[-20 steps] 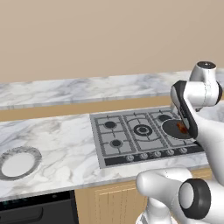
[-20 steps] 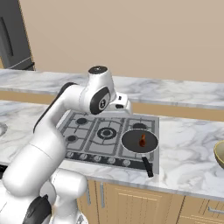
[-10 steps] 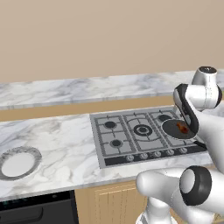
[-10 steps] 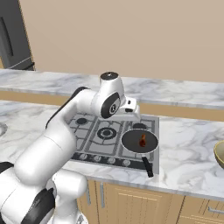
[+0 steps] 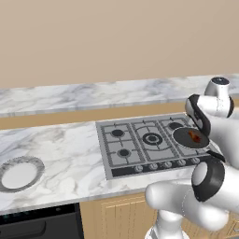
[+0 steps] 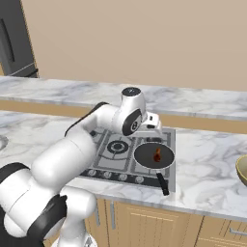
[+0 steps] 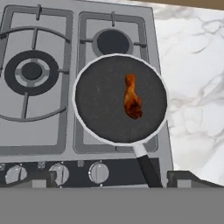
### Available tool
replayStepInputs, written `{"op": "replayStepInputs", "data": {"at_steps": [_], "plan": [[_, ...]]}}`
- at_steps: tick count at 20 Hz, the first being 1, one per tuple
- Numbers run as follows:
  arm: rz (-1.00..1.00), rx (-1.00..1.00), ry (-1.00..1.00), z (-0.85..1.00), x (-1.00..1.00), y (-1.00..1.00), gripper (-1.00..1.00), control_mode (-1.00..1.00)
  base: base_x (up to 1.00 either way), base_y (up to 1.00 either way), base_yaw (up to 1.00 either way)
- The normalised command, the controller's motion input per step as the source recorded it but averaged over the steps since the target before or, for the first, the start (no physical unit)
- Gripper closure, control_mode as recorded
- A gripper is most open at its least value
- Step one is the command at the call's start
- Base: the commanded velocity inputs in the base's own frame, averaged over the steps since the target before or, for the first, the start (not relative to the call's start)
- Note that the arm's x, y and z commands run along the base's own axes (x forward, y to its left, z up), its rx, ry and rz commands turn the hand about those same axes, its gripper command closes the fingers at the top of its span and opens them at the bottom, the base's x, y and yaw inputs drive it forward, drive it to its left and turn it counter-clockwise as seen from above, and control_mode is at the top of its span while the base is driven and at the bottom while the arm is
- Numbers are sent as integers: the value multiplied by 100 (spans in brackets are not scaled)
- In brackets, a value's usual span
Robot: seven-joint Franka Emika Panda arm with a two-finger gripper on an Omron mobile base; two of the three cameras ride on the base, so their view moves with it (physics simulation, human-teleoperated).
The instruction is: Place the chicken drumstick on the plate and place the tomato on the same plate.
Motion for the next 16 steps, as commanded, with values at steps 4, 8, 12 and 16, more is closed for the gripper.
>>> {"op": "replayStepInputs", "data": {"at_steps": [4,8,12,16], "plan": [[0,0,0,-37,33,-12,-100,-100,0,0,0],[0,0,0,-36,35,-11,-100,-100,0,0,0],[0,0,0,-20,31,-11,-100,-100,0,0,0],[0,0,0,-18,22,-16,-100,-100,0,0,0]]}}
